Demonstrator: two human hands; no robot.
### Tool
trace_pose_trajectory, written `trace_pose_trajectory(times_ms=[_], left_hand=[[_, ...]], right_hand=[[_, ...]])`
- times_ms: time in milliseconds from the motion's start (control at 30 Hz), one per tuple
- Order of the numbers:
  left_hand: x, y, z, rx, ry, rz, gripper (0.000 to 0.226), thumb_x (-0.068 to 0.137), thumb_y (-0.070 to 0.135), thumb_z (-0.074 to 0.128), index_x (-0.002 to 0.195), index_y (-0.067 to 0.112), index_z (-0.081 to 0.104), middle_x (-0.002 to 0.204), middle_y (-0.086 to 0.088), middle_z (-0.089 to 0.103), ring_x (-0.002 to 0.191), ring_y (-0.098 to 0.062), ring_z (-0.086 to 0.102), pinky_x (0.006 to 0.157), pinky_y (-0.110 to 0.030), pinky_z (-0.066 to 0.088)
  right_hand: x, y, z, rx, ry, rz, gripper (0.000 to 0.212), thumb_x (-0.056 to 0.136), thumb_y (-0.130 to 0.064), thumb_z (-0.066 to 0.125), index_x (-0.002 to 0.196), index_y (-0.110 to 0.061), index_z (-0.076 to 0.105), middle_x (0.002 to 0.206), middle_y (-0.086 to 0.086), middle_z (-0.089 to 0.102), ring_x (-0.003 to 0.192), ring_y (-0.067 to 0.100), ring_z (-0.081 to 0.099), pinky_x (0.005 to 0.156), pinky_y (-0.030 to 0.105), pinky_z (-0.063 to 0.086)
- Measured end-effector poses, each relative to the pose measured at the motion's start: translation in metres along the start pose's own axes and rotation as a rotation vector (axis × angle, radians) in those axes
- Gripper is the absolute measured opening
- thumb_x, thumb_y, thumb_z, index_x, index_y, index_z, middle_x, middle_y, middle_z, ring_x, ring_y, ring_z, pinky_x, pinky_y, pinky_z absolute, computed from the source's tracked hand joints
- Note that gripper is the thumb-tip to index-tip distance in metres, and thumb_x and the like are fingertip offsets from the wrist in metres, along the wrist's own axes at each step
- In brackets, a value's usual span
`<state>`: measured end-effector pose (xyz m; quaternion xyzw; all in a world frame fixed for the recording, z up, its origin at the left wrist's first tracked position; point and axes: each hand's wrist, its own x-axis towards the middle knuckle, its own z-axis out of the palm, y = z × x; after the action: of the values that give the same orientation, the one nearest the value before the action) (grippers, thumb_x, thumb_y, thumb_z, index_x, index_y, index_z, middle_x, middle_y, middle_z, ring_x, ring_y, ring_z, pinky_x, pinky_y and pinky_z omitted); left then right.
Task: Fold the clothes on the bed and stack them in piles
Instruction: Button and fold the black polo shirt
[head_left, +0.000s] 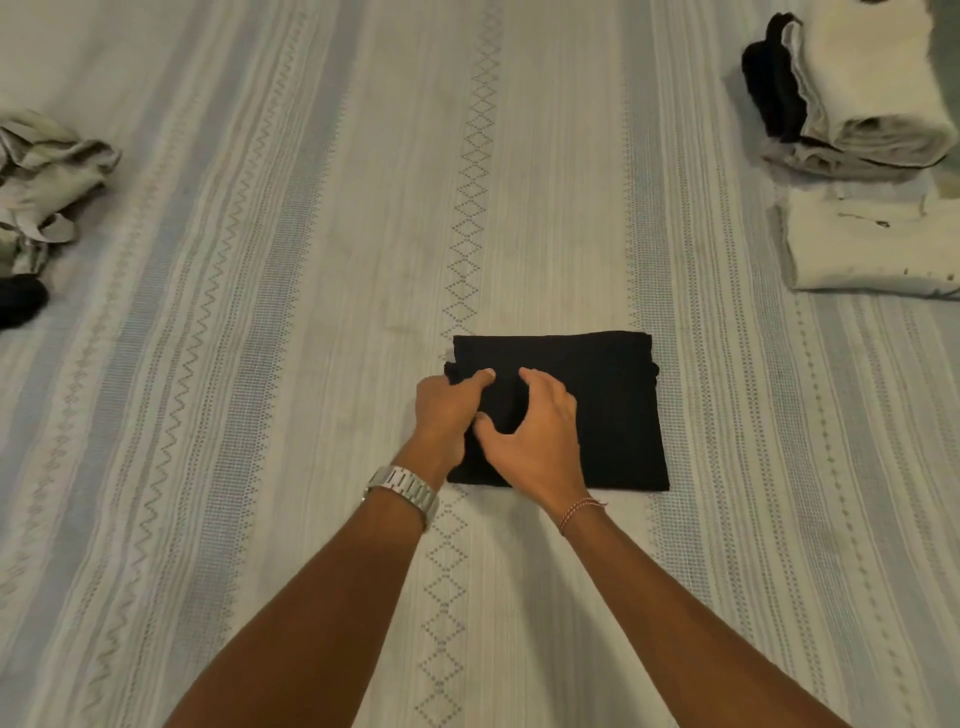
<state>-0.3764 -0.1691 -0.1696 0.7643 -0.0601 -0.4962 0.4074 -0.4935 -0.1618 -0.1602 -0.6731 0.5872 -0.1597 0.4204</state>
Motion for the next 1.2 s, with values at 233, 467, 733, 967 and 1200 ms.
trace_pose_trajectory(times_ms=[233, 467, 733, 967, 1200], left_hand=[[-0.031, 0.028, -0.014, 0.155, -0.347, 0.312, 0.041, 0.107, 0.033, 0.036, 0.101, 0.017, 0.073, 0.082, 0.006, 0.075, 0.091, -0.013, 0.068, 0.081, -0.031, 0.055], [-0.019, 0.011, -0.025, 0.089, -0.154, 0.255, 0.031, 0.108, 0.039, 0.038, 0.124, 0.021, 0.058, 0.128, -0.007, 0.064, 0.103, -0.016, 0.064, 0.088, -0.033, 0.055], [-0.033, 0.014, -0.041, -0.365, -0.393, -0.102, 0.074, 0.09, 0.078, 0.04, 0.124, 0.019, 0.069, 0.118, -0.007, 0.074, 0.11, -0.031, 0.07, 0.098, -0.048, 0.054], [-0.021, -0.032, -0.039, 0.342, -0.276, 0.129, 0.026, 0.099, 0.043, 0.061, 0.104, 0.018, 0.066, 0.111, -0.004, 0.071, 0.094, -0.014, 0.065, 0.076, -0.023, 0.051], [-0.012, -0.036, -0.036, 0.383, 0.055, 0.308, 0.029, 0.091, 0.032, 0.075, 0.11, 0.01, 0.071, 0.097, -0.005, 0.073, 0.092, -0.022, 0.069, 0.087, -0.035, 0.056]], right_hand=[[0.008, -0.022, -0.005, 0.075, 0.146, 0.058, 0.035, 0.099, -0.015, 0.06, 0.134, -0.012, 0.054, 0.11, 0.003, 0.068, 0.096, 0.02, 0.068, 0.078, 0.024, 0.056], [-0.002, -0.057, -0.068, 0.509, 0.24, 0.135, 0.01, 0.104, -0.025, 0.056, 0.102, -0.029, 0.065, 0.096, -0.012, 0.069, 0.09, 0.007, 0.066, 0.087, 0.034, 0.06], [-0.026, -0.027, -0.149, 0.972, -0.097, 0.334, 0.025, 0.1, -0.029, 0.06, 0.121, -0.018, 0.067, 0.111, 0.005, 0.077, 0.1, 0.025, 0.074, 0.082, 0.041, 0.062], [-0.02, 0.109, -0.123, 0.573, -0.059, 0.535, 0.016, 0.103, -0.021, 0.059, 0.114, -0.022, 0.071, 0.119, 0.007, 0.074, 0.11, 0.026, 0.069, 0.095, 0.043, 0.055], [-0.014, 0.121, -0.119, 0.252, 0.08, 0.314, 0.036, 0.101, -0.027, 0.063, 0.136, -0.028, 0.058, 0.114, -0.006, 0.066, 0.106, 0.013, 0.063, 0.097, 0.032, 0.05]])
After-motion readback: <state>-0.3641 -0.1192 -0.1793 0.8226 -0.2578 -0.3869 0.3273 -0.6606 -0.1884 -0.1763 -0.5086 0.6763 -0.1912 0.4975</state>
